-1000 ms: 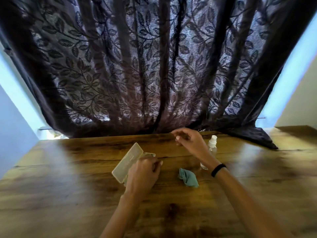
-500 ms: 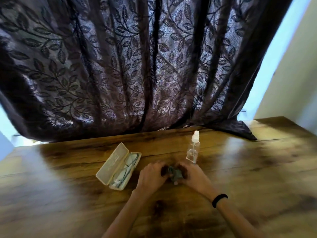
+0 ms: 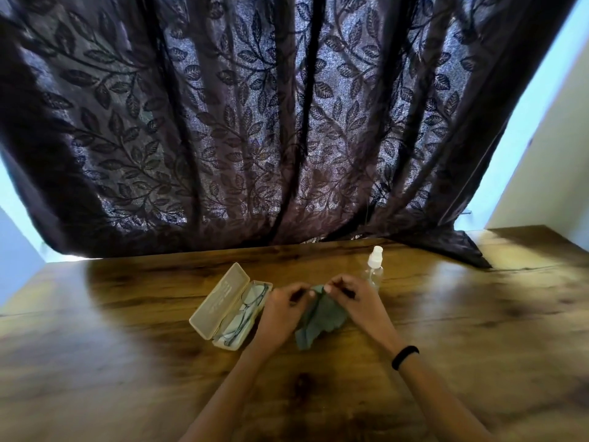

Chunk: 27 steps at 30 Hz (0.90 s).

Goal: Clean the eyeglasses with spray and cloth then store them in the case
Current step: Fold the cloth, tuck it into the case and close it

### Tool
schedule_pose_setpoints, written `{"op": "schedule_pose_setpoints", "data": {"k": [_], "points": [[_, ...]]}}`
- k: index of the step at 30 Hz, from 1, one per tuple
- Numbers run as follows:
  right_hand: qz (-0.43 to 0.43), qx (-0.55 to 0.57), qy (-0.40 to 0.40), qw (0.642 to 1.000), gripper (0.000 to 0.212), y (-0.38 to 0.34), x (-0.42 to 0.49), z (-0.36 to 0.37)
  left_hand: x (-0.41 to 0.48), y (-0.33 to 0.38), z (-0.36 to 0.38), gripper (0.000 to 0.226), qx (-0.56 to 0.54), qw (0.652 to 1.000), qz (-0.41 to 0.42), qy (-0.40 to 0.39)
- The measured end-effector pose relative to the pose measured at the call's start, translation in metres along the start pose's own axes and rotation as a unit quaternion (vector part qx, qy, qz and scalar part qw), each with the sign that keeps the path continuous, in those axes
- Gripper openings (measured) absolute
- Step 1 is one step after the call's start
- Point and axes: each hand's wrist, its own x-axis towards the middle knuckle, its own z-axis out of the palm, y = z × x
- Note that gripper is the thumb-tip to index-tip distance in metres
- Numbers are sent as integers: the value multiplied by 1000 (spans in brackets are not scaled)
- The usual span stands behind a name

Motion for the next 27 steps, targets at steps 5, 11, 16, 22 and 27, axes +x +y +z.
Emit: {"op": "schedule_pose_setpoints", "data": {"k": [5, 11, 16, 22, 27], "points": [[-18, 22, 8, 1000, 5, -15, 5, -5, 9, 7, -14, 22, -70, 997, -34, 14], [73, 38, -112, 990, 28, -11, 0, -6, 17, 18, -28, 44, -201, 976, -64, 44], [101, 84, -123, 984, 16, 1, -5, -17, 20, 17, -45, 37, -215, 971, -71, 73], [104, 164, -19, 981, 12, -7, 8, -25, 33, 2, -58, 18, -72, 995, -73, 10], [90, 281, 31, 955, 16, -20, 26, -20, 48, 1, -59, 15, -29, 996, -71, 56]]}}
